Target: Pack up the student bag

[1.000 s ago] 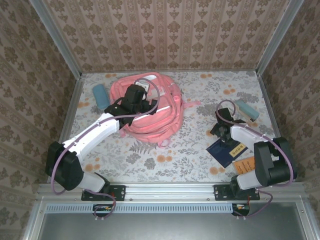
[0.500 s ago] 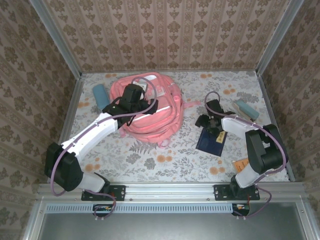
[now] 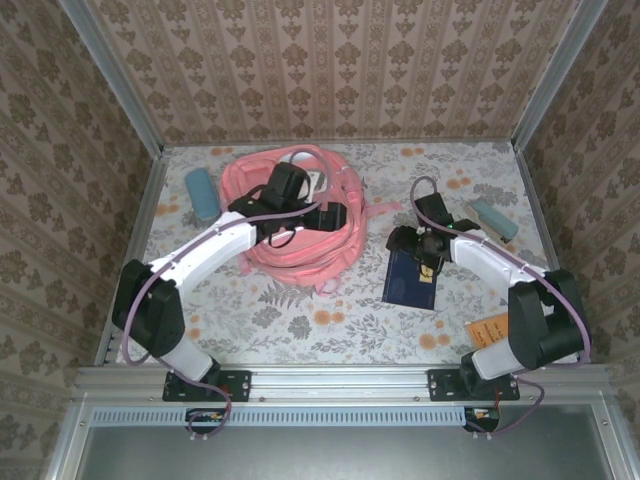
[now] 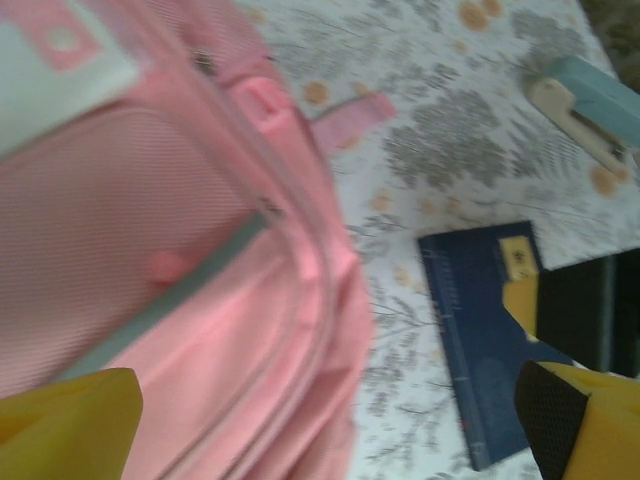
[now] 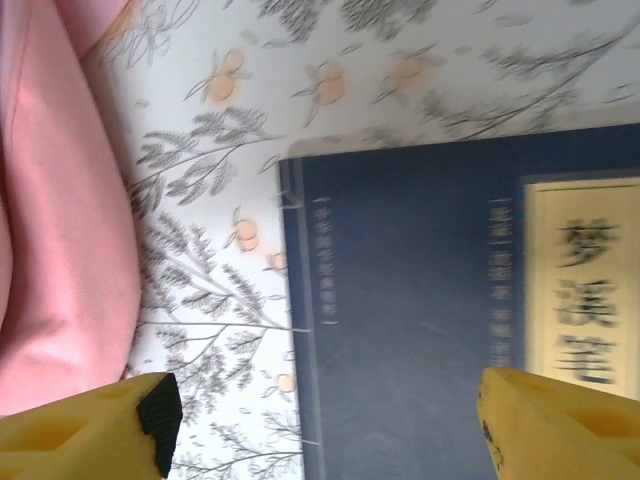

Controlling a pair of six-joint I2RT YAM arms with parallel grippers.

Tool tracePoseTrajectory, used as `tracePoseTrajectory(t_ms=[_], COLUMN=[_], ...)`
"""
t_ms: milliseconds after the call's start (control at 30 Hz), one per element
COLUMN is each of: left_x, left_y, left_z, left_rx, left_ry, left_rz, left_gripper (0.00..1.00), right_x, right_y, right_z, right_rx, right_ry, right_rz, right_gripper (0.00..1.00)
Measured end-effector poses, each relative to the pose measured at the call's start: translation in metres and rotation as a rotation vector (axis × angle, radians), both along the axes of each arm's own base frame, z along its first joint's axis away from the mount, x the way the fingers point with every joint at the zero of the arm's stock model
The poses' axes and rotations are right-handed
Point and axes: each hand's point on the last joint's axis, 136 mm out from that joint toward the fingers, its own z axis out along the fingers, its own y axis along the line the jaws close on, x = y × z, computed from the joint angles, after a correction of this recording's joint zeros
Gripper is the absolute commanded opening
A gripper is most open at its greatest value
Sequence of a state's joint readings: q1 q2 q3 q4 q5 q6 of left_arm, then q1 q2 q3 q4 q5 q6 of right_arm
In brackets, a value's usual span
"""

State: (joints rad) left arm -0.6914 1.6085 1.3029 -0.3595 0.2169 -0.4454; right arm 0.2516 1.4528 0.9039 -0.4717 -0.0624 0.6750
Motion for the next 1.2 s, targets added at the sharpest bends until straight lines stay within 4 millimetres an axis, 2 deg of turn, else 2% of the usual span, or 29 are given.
tracePoseTrajectory(t_ms=[133,200,333,500,633,800,1033,1200], left_x=[-0.019,-0.027,-0.039,-0.047,-0.052,-0.058,-0.059,-0.056], left_y=[-0.052,-0.071,-0.105,-0.130,-0.138,-0.140,-0.139,-0.144], left_z=[-0.006,-0.012,-0.034,-0.072,-0.104,-0.133,-0.147,-0.152], left_rx=[-0.042,-0.047,-0.031,0.026,0.090,0.152,0.186,0.194], left_ry=[0.058,0.087,0.161,0.253,0.313,0.365,0.394,0.386], left_rz=[-0.102,-0.137,-0.192,-0.241,-0.261,-0.275,-0.282,-0.298], left_gripper=[0.89,0.84,0.71,0.56,0.48,0.39,0.32,0.29], right_x=[-0.010,-0.019,-0.039,-0.050,-0.051,-0.051,-0.053,-0.054], right_y=[-0.042,-0.055,-0.067,-0.067,-0.063,-0.056,-0.052,-0.048], right_z=[-0.004,-0.011,-0.029,-0.040,-0.043,-0.047,-0.057,-0.060], right_rx=[-0.130,-0.177,-0.210,-0.195,-0.167,-0.133,-0.104,-0.088], right_ry=[0.031,0.059,0.126,0.163,0.174,0.188,0.219,0.235], right_rz=[-0.086,-0.111,-0.128,-0.126,-0.116,-0.092,-0.075,-0.067], right_gripper=[0.75,0.73,0.68,0.62,0.56,0.53,0.45,0.44])
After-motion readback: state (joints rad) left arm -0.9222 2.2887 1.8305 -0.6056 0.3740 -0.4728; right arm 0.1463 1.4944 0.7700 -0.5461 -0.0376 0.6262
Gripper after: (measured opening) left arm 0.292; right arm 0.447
